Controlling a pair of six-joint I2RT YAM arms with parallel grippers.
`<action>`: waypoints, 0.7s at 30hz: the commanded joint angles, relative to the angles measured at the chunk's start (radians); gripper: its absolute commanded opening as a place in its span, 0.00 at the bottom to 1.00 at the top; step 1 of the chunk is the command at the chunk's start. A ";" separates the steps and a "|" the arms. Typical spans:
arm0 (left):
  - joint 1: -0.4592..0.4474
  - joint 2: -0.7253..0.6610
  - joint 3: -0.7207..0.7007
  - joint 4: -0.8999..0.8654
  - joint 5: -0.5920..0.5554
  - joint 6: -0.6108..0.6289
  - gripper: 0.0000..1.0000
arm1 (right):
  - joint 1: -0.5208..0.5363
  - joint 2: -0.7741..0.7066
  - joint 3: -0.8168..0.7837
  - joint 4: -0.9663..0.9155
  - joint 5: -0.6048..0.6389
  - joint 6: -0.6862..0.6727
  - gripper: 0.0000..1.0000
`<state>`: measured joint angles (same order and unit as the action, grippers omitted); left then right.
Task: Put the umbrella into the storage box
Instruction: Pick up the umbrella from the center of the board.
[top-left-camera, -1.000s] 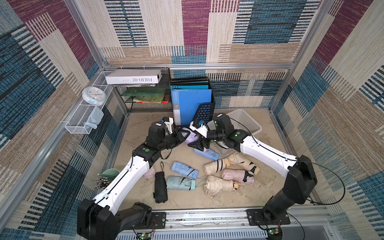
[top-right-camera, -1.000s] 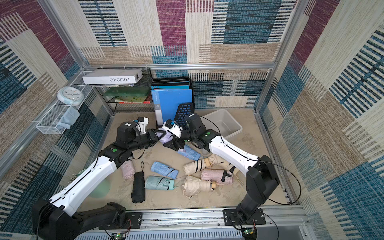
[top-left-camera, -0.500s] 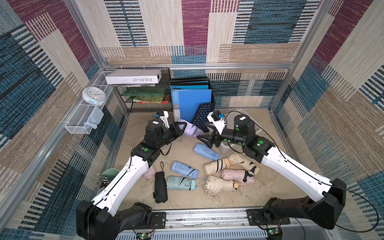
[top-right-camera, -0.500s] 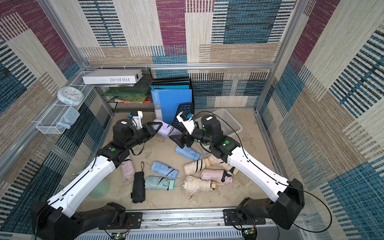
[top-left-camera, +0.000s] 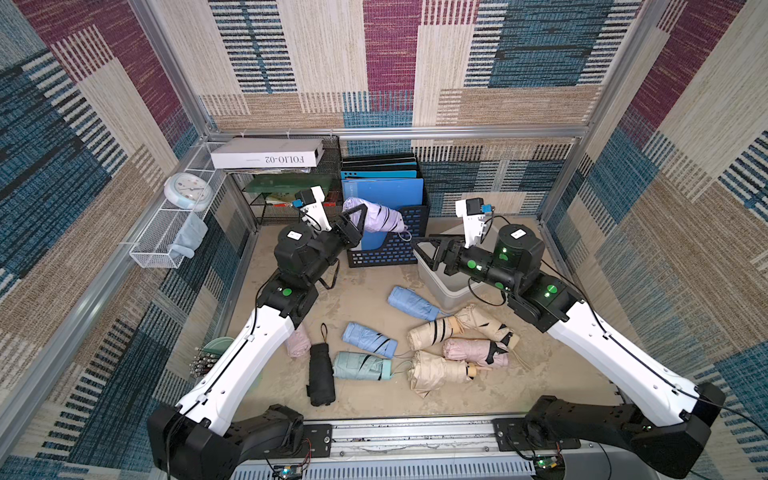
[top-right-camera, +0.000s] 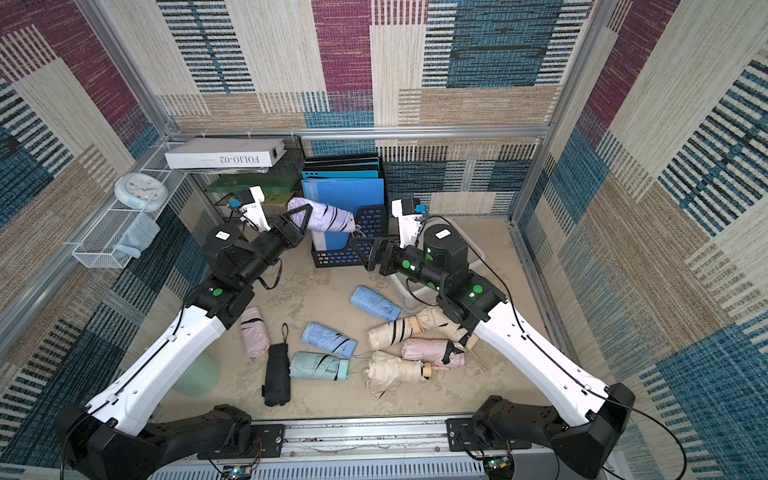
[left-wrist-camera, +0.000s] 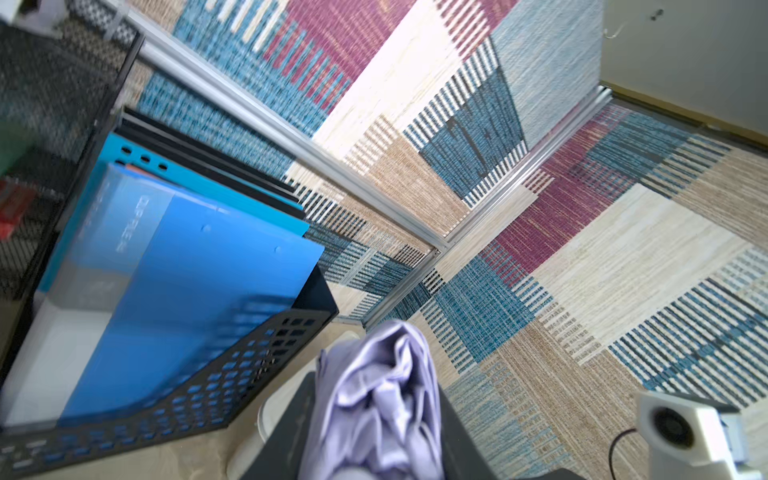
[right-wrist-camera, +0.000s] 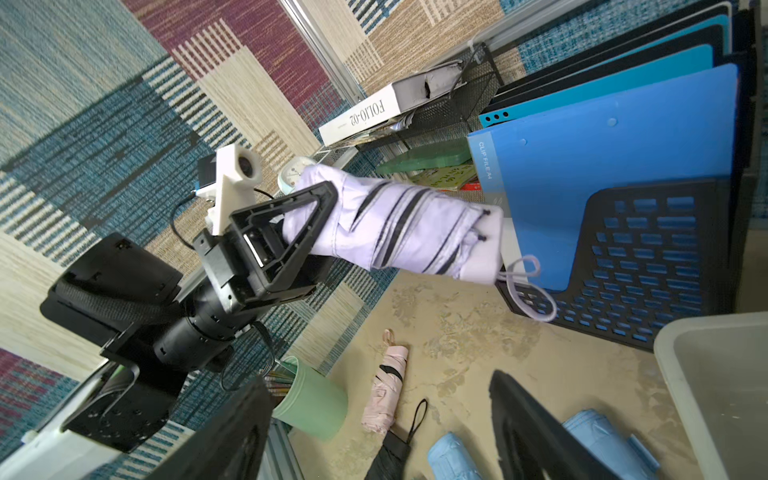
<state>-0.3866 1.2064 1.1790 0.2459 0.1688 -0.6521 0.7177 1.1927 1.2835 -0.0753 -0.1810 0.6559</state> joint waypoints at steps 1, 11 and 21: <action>-0.012 -0.003 0.020 0.138 -0.003 0.229 0.00 | 0.000 -0.016 0.002 0.075 0.032 0.138 0.86; -0.061 0.037 -0.013 0.344 0.140 0.745 0.00 | 0.000 -0.062 -0.068 0.314 0.094 0.609 0.86; -0.132 0.071 0.007 0.346 0.292 1.108 0.00 | 0.001 0.031 -0.131 0.569 0.039 0.980 0.88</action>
<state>-0.5045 1.2778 1.1767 0.4999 0.3965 0.2867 0.7174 1.1965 1.1736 0.3584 -0.1001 1.4651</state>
